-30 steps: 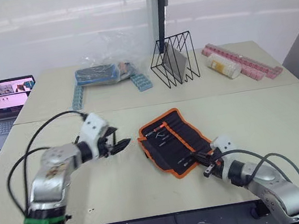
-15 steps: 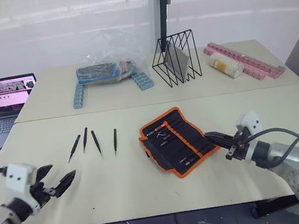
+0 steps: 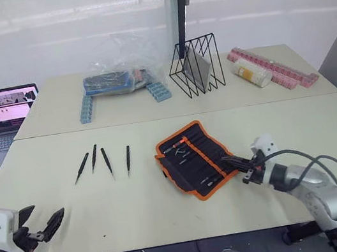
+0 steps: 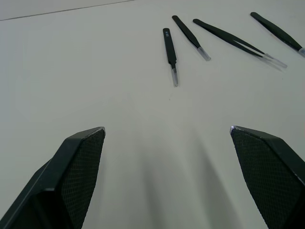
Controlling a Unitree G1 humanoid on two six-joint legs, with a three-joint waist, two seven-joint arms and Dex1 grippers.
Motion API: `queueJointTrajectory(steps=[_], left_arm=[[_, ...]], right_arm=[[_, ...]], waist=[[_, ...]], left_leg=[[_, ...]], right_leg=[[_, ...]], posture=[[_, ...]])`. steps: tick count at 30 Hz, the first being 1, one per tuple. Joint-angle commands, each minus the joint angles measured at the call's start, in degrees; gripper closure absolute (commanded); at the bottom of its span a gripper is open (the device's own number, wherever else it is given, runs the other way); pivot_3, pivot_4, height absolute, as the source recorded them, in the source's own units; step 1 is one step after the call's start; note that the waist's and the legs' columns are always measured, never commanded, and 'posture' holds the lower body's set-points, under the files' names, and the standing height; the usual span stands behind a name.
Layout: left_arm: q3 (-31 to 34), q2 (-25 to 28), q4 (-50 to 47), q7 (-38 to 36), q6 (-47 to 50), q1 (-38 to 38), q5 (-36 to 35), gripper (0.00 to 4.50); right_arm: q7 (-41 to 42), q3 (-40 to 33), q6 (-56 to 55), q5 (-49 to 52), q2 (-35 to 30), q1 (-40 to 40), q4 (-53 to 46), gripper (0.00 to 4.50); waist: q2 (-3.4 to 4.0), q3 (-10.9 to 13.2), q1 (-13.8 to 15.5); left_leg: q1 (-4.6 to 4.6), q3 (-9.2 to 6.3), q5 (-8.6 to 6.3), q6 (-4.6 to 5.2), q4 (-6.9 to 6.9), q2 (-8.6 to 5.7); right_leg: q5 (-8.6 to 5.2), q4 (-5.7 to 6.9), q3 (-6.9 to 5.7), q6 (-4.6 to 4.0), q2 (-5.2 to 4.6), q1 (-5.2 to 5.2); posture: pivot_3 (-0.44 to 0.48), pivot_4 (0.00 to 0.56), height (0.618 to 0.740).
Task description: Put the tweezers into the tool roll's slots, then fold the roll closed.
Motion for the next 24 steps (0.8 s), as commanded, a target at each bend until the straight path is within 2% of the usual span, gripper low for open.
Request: queueJointTrajectory(steps=[1, 9, 17, 21, 24], left_arm=[[2.31, 0.34, -0.34, -0.35, -2.19, 1.23, -1.67, 0.03], [3.95, 1.00, -1.34, -0.85, -2.18, 4.63, -3.80, 0.03], [5.47, 0.22, -7.33, 1.52, 1.79, 9.54, -6.51, 0.03], [1.91, 1.13, -8.34, 4.53, 5.26, 7.41, -5.92, 0.03], [-2.26, 1.80, -6.79, 8.76, 8.21, 1.47, -4.32, 0.03]], right_arm=[[-1.30, 0.31, -1.21, -2.66, -0.40, -1.16, 1.85, 4.50], [-1.46, 2.08, 0.07, -4.70, -0.47, -0.95, 3.47, 4.50], [-1.67, 2.90, 2.12, -5.21, -0.55, -0.67, 2.86, 4.50], [-1.92, 3.33, 2.34, -5.21, -0.15, -0.58, 2.55, 4.50], [-2.17, 3.77, 2.50, -5.47, -0.09, -0.48, 2.12, 4.50]], waist=[[0.00, 0.00, 0.09], [-0.09, -0.06, -0.07], [-0.24, -0.15, -0.05], [-0.25, -0.17, -0.01], [-0.29, -0.19, 0.15]], left_leg=[[-0.01, 0.00, 0.00, 0.00, 0.00, -0.01], [0.08, 0.01, 0.00, -0.01, -0.03, 0.00], [0.15, -0.01, -0.01, -0.03, -0.05, 0.02], [0.19, -0.01, -0.01, -0.03, -0.06, 0.02], [0.21, -0.02, -0.01, -0.04, -0.05, 0.01]], right_leg=[[0.00, -0.01, -0.01, 0.00, -0.02, -0.01], [0.00, -0.01, -0.02, -0.02, -0.04, 0.04], [-0.02, -0.02, -0.03, -0.06, -0.11, 0.10], [-0.04, -0.02, -0.03, -0.09, -0.13, 0.14], [-0.04, 0.00, -0.05, -0.09, -0.10, 0.17]], posture=[[0.000, 0.150, 0.722], [0.000, 0.150, 0.722], [0.000, 0.150, 0.722], [0.000, 0.150, 0.722], [0.000, 0.150, 0.722]])
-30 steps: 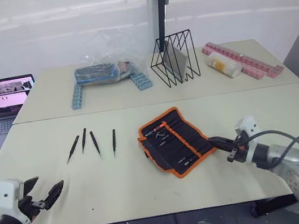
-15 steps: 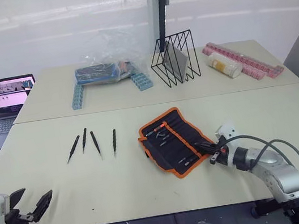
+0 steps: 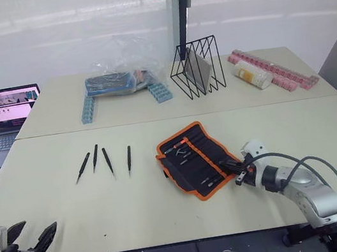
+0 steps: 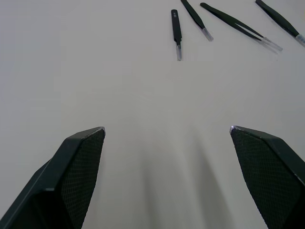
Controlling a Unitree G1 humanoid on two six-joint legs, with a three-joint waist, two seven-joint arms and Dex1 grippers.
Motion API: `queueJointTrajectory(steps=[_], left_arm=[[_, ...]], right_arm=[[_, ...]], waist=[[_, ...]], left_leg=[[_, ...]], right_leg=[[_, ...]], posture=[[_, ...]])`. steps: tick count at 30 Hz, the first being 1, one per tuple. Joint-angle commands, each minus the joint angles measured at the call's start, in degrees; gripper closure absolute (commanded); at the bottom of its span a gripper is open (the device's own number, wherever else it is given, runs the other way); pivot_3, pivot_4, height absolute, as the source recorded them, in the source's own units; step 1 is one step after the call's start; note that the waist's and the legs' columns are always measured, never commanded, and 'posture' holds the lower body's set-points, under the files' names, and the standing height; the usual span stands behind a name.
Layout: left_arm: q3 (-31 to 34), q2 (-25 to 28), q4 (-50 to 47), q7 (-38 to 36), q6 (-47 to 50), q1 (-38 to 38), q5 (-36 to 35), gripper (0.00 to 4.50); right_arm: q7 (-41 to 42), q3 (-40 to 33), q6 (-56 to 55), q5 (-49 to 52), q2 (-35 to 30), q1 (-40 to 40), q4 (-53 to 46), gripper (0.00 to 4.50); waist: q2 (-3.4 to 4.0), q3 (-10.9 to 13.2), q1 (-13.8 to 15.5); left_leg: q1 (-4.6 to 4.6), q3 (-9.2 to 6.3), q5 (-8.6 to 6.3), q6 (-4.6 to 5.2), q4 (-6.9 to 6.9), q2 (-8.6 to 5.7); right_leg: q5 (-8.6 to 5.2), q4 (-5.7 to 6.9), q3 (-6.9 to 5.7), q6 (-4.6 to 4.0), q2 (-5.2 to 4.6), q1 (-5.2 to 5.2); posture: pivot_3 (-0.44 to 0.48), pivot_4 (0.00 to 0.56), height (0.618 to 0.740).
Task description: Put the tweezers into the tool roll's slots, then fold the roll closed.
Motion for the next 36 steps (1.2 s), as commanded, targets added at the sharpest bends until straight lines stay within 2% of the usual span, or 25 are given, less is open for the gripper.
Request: queueJointTrajectory(steps=[1, 5, 9, 14, 23, 29, 36], left_arm=[[-4.15, 1.52, 0.47, 4.70, 2.78, -6.26, 1.57, 0.03], [-8.90, 2.35, 3.83, 7.42, 4.23, -12.48, 4.35, 0.03], [-15.33, 3.29, 13.75, 9.22, 4.12, -23.71, 7.81, 0.03], [-20.42, 3.69, 23.50, 7.64, 1.39, -32.23, 10.94, 0.03], [-25.02, 3.28, 36.47, 5.39, -4.00, -40.48, 14.43, 0.03], [-26.39, 2.07, 39.09, 3.93, -6.21, -42.76, 14.32, 1.77], [-26.65, 1.63, 37.40, 3.01, -6.47, -41.78, 13.92, 4.15]], right_arm=[[-0.30, 1.92, 1.67, -1.29, 0.04, 0.82, -0.21, 4.50], [-0.68, 2.61, 2.38, -1.82, -0.16, 0.86, -0.79, 4.50], [-1.17, 3.44, 3.37, -2.31, -0.05, 1.24, -2.09, 4.50], [-1.95, 4.04, 4.49, -2.25, 0.37, 1.98, -3.88, 4.50], [-2.63, 4.22, 5.23, -2.20, 0.78, 2.18, -4.72, 4.50], [-3.13, 4.12, 5.46, -2.16, 1.13, 2.44, -5.28, 4.50], [-3.47, 3.93, 5.66, -2.22, 1.14, 2.89, -6.00, 4.50]], waist=[[-0.03, -0.02, 0.08], [-0.13, -0.09, -0.19], [-0.12, -0.10, -0.22], [-0.15, -0.11, -0.22], [-0.08, -0.15, 0.02], [-0.04, -0.15, 0.03], [-0.04, -0.15, 0.03]], left_leg=[[0.01, -0.01, 0.01, -0.01, 0.01, 0.00], [0.02, -0.01, 0.02, -0.02, -0.01, 0.00], [0.00, -0.01, 0.02, -0.03, -0.04, 0.01], [-0.01, -0.01, 0.03, -0.04, -0.04, -0.01], [0.14, -0.01, 0.05, -0.07, -0.03, -0.01], [0.53, -0.05, 0.05, -0.07, -0.06, 0.01], [0.65, -0.07, 0.03, -0.05, -0.11, 0.00]], right_leg=[[0.01, 0.01, -0.01, 0.00, 0.01, 0.03], [0.02, 0.04, 0.00, -0.01, 0.07, 0.01], [0.03, 0.06, -0.01, -0.02, 0.20, -0.05], [0.03, 0.07, -0.01, -0.01, 0.22, -0.06], [0.03, 0.15, -0.01, -0.01, 0.22, 0.07], [0.03, 0.07, -0.04, -0.01, 0.22, 0.51], [0.02, 0.01, -0.06, 0.00, 0.15, 0.65]], posture=[[0.000, 0.150, 0.722], [0.000, 0.150, 0.722], [0.000, 0.150, 0.722], [0.000, 0.150, 0.722], [0.000, 0.150, 0.722], [0.000, 0.150, 0.722], [0.000, 0.150, 0.722]])
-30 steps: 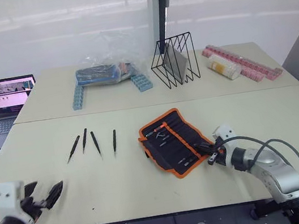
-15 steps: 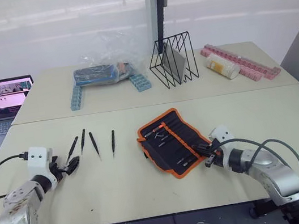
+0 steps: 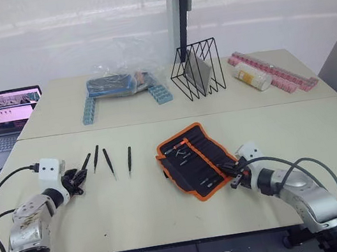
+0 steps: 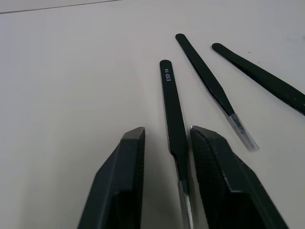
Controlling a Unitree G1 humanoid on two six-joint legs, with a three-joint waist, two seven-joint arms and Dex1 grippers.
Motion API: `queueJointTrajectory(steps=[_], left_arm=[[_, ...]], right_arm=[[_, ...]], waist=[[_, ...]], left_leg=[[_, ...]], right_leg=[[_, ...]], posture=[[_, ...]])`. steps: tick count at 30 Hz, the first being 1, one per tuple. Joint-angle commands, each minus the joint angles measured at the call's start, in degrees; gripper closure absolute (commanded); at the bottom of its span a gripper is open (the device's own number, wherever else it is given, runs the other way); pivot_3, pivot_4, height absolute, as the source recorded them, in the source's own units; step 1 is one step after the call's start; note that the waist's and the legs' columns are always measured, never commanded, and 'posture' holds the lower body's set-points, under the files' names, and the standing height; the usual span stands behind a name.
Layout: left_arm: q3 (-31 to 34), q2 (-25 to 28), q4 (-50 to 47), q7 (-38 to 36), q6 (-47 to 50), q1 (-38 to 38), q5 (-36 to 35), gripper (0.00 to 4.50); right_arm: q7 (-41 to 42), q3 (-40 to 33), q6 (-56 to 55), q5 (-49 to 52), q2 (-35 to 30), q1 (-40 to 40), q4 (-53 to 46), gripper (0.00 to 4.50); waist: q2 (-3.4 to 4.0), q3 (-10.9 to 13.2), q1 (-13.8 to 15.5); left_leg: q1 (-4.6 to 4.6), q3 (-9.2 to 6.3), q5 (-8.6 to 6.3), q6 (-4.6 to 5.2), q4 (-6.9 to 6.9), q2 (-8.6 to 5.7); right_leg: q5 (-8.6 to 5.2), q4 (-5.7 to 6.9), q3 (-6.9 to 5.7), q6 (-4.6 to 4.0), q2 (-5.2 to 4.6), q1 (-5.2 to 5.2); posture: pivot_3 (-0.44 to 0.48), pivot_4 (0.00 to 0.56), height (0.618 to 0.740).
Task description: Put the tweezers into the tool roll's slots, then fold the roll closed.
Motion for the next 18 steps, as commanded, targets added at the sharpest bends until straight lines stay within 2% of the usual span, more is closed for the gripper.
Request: queueJointTrajectory(steps=[1, 9, 14, 18], left_arm=[[-1.12, -0.69, -1.68, -1.46, 0.29, 1.24, -0.38, 4.47], [1.09, 0.64, -5.81, -1.12, 0.65, 3.68, -1.64, 4.47], [3.34, 2.47, -13.64, -0.90, 3.33, 4.86, -3.12, 4.47], [2.25, 4.56, -22.56, -2.60, 7.27, 4.88, -4.87, 4.47]], right_arm=[[0.39, 1.58, 1.49, -0.12, 0.29, 1.26, -0.24, 4.50], [0.07, 1.97, 1.87, -0.05, 0.56, 1.74, -1.15, 4.50], [0.12, 2.21, 2.01, -0.07, 0.62, 1.83, -1.44, 4.50], [0.28, 2.73, 2.28, -0.51, 0.33, 1.61, -1.18, 4.50]], waist=[[0.00, 0.00, -0.01], [0.01, 0.01, -0.18], [-0.02, 0.02, -0.41], [-0.03, 0.03, -0.56]], left_leg=[[0.00, 0.00, 0.00, 0.00, 0.00, 0.00], [0.00, 0.01, -0.02, 0.00, -0.10, 0.00], [-0.05, 0.01, -0.05, -0.03, -0.17, 0.02], [-0.14, 0.00, -0.05, -0.05, -0.18, 0.02]], right_leg=[[0.00, -0.01, 0.00, 0.00, -0.01, 0.00], [0.00, -0.08, -0.01, 0.00, -0.12, -0.03], [0.00, -0.10, 0.01, -0.01, -0.19, -0.13], [-0.01, -0.10, -0.01, -0.02, -0.54, -0.22]], posture=[[0.000, 0.150, 0.722], [0.000, 0.150, 0.722], [0.000, 0.150, 0.722], [0.000, 0.150, 0.722]])
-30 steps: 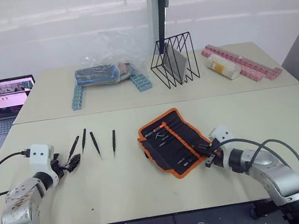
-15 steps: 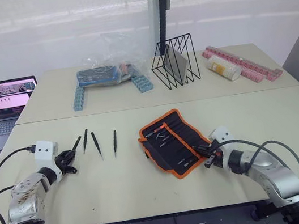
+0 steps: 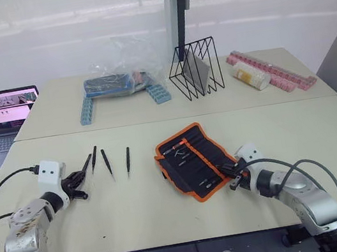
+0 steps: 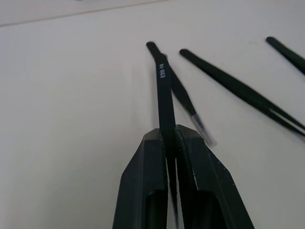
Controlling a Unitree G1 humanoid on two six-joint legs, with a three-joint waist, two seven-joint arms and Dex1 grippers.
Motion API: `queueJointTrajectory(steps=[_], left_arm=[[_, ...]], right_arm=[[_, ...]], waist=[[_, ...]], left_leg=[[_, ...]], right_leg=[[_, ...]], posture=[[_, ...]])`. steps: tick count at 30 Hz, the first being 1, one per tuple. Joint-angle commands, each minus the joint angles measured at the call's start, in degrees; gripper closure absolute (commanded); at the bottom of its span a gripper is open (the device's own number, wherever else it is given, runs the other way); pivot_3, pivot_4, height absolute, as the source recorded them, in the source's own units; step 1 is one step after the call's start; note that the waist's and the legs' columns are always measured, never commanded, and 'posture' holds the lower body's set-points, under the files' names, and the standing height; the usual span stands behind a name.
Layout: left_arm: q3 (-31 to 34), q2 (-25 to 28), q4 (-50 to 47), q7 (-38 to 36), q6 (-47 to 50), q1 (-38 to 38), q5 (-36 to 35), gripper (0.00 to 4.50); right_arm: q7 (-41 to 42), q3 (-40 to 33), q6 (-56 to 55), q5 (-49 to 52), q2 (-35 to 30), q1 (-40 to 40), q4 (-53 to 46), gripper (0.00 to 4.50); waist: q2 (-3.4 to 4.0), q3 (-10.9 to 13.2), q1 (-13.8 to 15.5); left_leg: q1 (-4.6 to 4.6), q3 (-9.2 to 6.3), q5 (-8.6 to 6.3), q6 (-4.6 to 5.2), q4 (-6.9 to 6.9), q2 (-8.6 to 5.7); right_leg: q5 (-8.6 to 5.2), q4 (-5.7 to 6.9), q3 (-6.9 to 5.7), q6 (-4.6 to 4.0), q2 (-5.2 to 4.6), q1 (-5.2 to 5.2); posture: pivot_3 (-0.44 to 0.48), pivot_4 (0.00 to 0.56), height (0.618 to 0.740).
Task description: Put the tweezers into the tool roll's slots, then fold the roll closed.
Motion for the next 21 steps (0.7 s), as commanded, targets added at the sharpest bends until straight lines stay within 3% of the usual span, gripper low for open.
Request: queueJointTrajectory(steps=[1, 8, 14, 17, 21], left_arm=[[-0.37, 2.16, -9.64, -1.72, 3.24, -1.46, -2.41, 4.47], [-13.35, -2.07, -19.91, -2.24, 15.18, -13.44, -5.07, 4.47], [-27.24, -11.63, -20.36, -0.40, 25.84, -22.18, -4.35, 4.47], [-32.82, -11.89, -21.99, -1.18, 29.80, -21.96, -3.59, 4.47], [-35.73, -10.07, -21.62, -1.61, 32.90, -21.95, -2.75, 4.47]], right_arm=[[0.78, 2.83, 2.21, -0.87, -0.28, 0.84, 0.30, 4.50], [0.14, 4.94, 2.89, -2.81, 0.28, 0.74, 1.46, 4.50], [-1.28, 5.63, 4.16, -3.64, 1.30, 1.49, 0.90, 4.50], [-2.40, 4.90, 4.82, -2.98, 1.91, 2.75, -1.16, 4.50], [-3.42, 4.77, 5.21, -2.59, 2.37, 4.39, -3.57, 4.50]], waist=[[0.00, 0.00, -0.06], [-0.03, -0.02, 0.16], [-0.04, -0.02, -0.89], [-0.03, -0.02, -1.17], [-0.01, 0.00, -0.96]], left_leg=[[0.00, 0.00, 0.00, 0.00, -0.01, 0.00], [0.07, 0.01, 0.01, -0.02, 0.02, -0.07], [0.18, 0.00, 0.00, 0.02, 0.02, -0.04], [0.19, 0.00, -0.01, 0.05, 0.01, -0.02], [0.22, -0.06, -0.02, 0.06, -0.06, 0.05]], right_leg=[[0.00, -0.01, 0.00, 0.00, -0.03, 0.00], [0.00, -0.07, -0.03, 0.01, 0.37, 0.20], [-0.02, -0.10, 0.18, 0.02, 0.86, 0.31], [-0.10, -0.09, 0.25, -0.03, 0.96, 0.27], [-0.20, -0.06, 0.23, -0.06, 0.96, 0.25]], posture=[[0.000, 0.150, 0.722], [0.000, 0.150, 0.722], [0.000, 0.150, 0.722], [0.000, 0.150, 0.722], [0.000, 0.150, 0.722]])
